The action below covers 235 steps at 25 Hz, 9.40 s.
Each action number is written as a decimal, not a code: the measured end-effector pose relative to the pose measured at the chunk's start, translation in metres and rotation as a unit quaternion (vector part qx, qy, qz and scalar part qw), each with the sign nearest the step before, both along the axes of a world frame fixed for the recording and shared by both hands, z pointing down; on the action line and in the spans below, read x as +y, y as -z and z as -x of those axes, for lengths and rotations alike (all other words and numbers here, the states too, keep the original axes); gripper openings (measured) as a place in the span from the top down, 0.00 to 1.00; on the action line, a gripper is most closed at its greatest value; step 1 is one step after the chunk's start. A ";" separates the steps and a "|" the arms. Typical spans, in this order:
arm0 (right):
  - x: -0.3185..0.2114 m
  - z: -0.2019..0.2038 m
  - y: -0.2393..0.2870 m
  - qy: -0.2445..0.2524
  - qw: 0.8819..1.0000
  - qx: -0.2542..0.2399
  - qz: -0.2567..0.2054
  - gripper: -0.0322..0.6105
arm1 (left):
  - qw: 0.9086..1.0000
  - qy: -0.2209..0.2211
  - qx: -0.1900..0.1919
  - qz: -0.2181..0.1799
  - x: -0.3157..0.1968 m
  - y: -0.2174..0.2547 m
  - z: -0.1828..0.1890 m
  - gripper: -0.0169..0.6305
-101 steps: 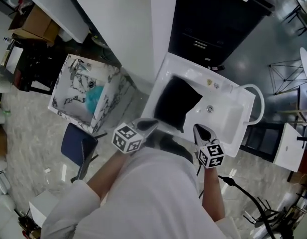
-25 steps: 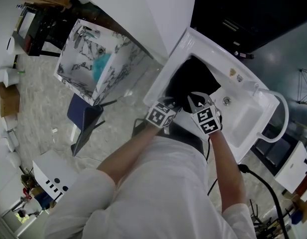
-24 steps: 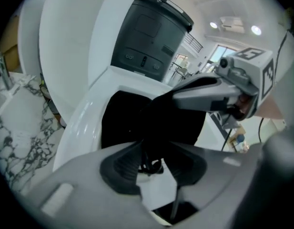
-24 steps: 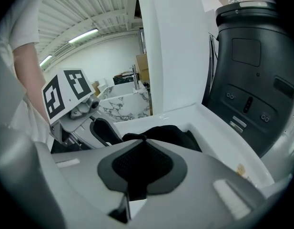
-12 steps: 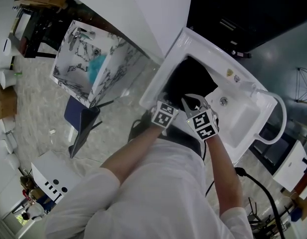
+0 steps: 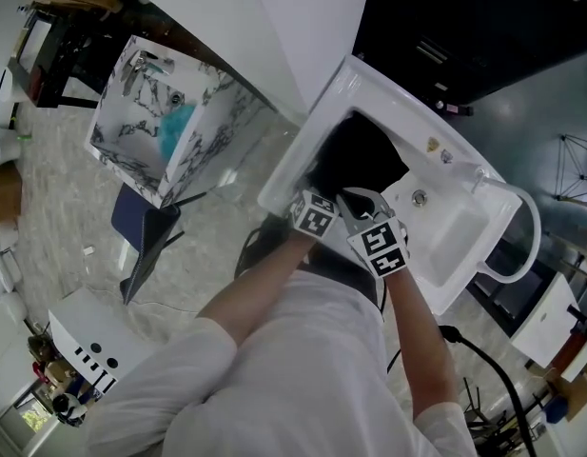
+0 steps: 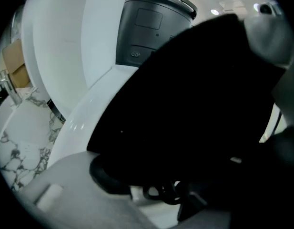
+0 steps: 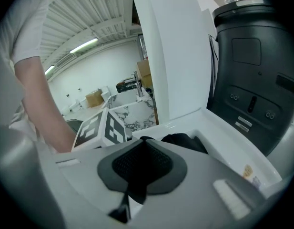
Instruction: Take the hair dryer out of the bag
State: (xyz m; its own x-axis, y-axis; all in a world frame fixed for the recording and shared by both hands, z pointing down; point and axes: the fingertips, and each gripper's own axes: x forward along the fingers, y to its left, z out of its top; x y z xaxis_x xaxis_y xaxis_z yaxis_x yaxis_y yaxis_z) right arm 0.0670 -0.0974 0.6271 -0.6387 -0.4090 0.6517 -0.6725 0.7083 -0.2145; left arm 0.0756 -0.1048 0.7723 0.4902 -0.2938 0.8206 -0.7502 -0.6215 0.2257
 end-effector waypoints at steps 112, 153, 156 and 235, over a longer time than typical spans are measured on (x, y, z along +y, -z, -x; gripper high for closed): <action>-0.019 -0.059 -0.061 -0.088 0.981 0.172 0.014 0.93 | 0.909 0.170 0.336 0.179 0.097 0.166 0.117 0.65; -0.019 -0.050 -0.004 -0.152 0.988 0.033 -0.001 0.93 | 0.912 0.047 0.379 0.146 0.128 0.212 0.133 0.64; 0.001 -0.038 -0.003 -0.152 0.988 0.035 0.020 0.93 | 0.914 0.063 0.380 0.131 0.117 0.215 0.151 0.64; 0.210 -0.176 0.140 -0.437 0.872 -0.211 -0.056 0.94 | 0.895 0.058 0.438 0.057 0.123 0.295 0.072 0.65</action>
